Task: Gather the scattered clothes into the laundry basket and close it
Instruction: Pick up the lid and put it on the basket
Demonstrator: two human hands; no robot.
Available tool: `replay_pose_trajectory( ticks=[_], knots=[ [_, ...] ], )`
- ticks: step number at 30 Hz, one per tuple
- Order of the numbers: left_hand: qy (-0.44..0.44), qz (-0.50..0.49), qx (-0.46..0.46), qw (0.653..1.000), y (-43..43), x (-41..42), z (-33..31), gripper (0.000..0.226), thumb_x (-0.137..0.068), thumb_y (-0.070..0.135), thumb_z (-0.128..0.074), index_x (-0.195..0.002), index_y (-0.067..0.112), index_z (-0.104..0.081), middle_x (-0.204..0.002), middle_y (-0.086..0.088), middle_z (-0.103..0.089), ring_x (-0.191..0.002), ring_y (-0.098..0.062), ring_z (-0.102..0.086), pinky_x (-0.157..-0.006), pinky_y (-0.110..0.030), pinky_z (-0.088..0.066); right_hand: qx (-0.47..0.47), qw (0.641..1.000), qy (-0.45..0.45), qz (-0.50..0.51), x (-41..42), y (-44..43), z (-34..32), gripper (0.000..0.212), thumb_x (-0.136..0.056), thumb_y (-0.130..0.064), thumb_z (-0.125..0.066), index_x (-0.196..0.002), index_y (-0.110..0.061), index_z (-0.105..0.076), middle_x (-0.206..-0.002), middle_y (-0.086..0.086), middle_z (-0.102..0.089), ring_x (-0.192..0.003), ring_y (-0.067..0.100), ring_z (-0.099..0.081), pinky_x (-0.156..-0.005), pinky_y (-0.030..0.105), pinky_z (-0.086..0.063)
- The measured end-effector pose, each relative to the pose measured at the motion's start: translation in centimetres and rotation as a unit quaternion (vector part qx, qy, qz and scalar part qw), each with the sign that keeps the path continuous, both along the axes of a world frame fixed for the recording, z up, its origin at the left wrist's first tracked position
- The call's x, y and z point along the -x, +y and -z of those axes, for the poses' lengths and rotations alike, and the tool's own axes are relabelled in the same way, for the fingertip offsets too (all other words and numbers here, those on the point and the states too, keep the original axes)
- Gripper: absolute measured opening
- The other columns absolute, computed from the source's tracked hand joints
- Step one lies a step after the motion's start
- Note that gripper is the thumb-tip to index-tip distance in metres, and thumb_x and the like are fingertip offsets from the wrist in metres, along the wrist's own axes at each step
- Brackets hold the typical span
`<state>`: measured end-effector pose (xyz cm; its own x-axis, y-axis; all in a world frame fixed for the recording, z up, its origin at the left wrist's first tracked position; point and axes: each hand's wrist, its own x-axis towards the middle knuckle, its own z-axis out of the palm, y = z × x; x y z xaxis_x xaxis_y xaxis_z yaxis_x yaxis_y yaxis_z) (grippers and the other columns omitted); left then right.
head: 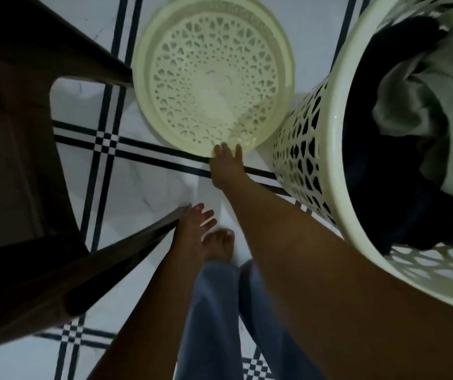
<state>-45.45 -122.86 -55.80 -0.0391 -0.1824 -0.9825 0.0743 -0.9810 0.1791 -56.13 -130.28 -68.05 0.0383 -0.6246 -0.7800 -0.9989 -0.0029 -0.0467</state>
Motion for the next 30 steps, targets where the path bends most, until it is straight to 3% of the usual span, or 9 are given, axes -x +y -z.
replay_pose_trajectory(
  ticks=[2, 5, 9, 15, 18, 21, 25, 28, 30],
  knots=[
    [-0.014, -0.016, 0.003, 1.0, 0.2, 0.3, -1.4, 0.067, -0.073, 0.037, -0.064, -0.133, 0.015, -0.044, -0.134, 0.0, -0.05, -0.133, -0.022, -0.044, -0.103, -0.036, -0.038, 0.118, 0.987, -0.091, 0.064, 0.2, 0.2, -1.2, 0.043, -0.078, -0.002, -0.066, -0.121, -0.009, -0.065, -0.145, 0.021, -0.043, -0.133, 0.035, -0.042, -0.116, 0.058, -0.018],
    [-0.027, -0.037, -0.012, 0.999, -0.1, 1.3, -4.4, 0.045, -0.103, 0.029, -0.035, -0.143, 0.011, -0.037, -0.145, -0.003, -0.045, -0.138, -0.025, -0.039, -0.109, -0.036, -0.035, 0.308, 0.91, -0.215, 0.174, 0.9, -1.0, -6.0, 0.035, -0.059, 0.013, -0.06, -0.082, -0.006, -0.078, -0.086, 0.022, -0.07, -0.072, 0.036, -0.068, -0.071, 0.042, -0.058],
    [-0.027, -0.006, 0.019, 0.999, -0.5, 2.1, -10.2, 0.044, -0.104, 0.024, -0.032, -0.145, 0.009, -0.034, -0.149, -0.01, -0.042, -0.136, -0.026, -0.04, -0.113, -0.04, -0.032, 0.394, 0.752, -0.341, 0.404, 1.0, -2.5, -17.5, 0.066, -0.069, 0.018, -0.038, -0.123, -0.007, -0.066, -0.106, 0.015, -0.063, -0.099, 0.027, -0.062, -0.09, 0.026, -0.05],
    [-0.04, -0.037, 0.058, 0.997, -4.5, 3.2, -19.7, 0.05, -0.097, 0.054, -0.036, -0.13, 0.021, -0.053, -0.142, -0.005, -0.05, -0.13, -0.026, -0.048, -0.112, -0.047, -0.034, 0.409, 0.535, -0.399, 0.622, 2.9, -2.0, -37.4, 0.054, -0.085, 0.011, -0.034, -0.125, -0.008, -0.065, -0.116, 0.014, -0.064, -0.11, 0.017, -0.061, -0.099, 0.007, -0.041],
    [-0.086, -0.011, 0.075, 0.993, -6.6, 5.2, -23.9, 0.052, -0.095, 0.059, -0.037, -0.123, 0.019, -0.055, -0.133, -0.006, -0.051, -0.124, -0.024, -0.048, -0.104, -0.042, -0.038, 0.474, 0.452, -0.401, 0.641, 6.8, 1.8, -44.6, 0.045, -0.095, 0.01, -0.038, -0.129, -0.012, -0.057, -0.131, 0.004, -0.058, -0.124, 0.009, -0.053, -0.107, 0.023, -0.04],
    [-0.09, 0.019, 0.102, 0.99, -7.5, 7.6, -27.0, 0.05, -0.09, 0.066, -0.039, -0.112, 0.024, -0.055, -0.115, -0.001, -0.06, -0.103, -0.016, -0.059, -0.091, -0.038, -0.047, 0.468, 0.368, -0.433, 0.677, 12.5, 7.4, -47.5, 0.064, -0.096, 0.012, -0.04, -0.146, -0.027, -0.038, -0.152, -0.01, -0.039, -0.141, 0.012, -0.037, -0.115, 0.041, -0.035],
    [-0.006, 0.073, 0.095, 0.993, -6.6, 11.2, -26.8, 0.051, -0.088, 0.069, -0.039, -0.116, 0.032, -0.06, -0.076, 0.006, -0.075, -0.057, -0.013, -0.067, -0.065, -0.027, -0.055, 0.431, 0.23, -0.393, 0.779, 20.0, 15.3, -45.2, 0.061, -0.095, 0.004, -0.046, -0.142, -0.035, -0.043, -0.144, -0.01, -0.051, -0.131, 0.013, -0.051, -0.099, 0.029, -0.051],
    [-0.001, 0.157, 0.073, 0.985, -4.8, 13.5, -24.5, 0.068, -0.08, 0.072, -0.049, -0.133, 0.03, -0.053, -0.102, 0.003, -0.071, -0.086, -0.018, -0.068, -0.069, -0.032, -0.054, 0.403, 0.189, -0.342, 0.827, 23.1, 20.4, -41.1, 0.046, -0.098, -0.004, -0.048, -0.132, -0.035, -0.053, -0.135, -0.007, -0.058, -0.128, 0.02, -0.055, -0.098, 0.035, -0.052],
    [-0.018, 0.185, 0.081, 0.979, -4.2, 14.2, -23.4, 0.079, -0.068, 0.081, -0.056, -0.132, 0.035, -0.052, -0.124, 0.006, -0.061, -0.112, -0.019, -0.059, -0.081, -0.036, -0.052, 0.387, 0.225, -0.313, 0.837, 23.9, 22.6, -38.3, 0.042, -0.1, -0.014, -0.049, -0.136, -0.035, -0.051, -0.14, -0.003, -0.055, -0.129, 0.02, -0.053, -0.104, 0.043, -0.048]
  ],
)
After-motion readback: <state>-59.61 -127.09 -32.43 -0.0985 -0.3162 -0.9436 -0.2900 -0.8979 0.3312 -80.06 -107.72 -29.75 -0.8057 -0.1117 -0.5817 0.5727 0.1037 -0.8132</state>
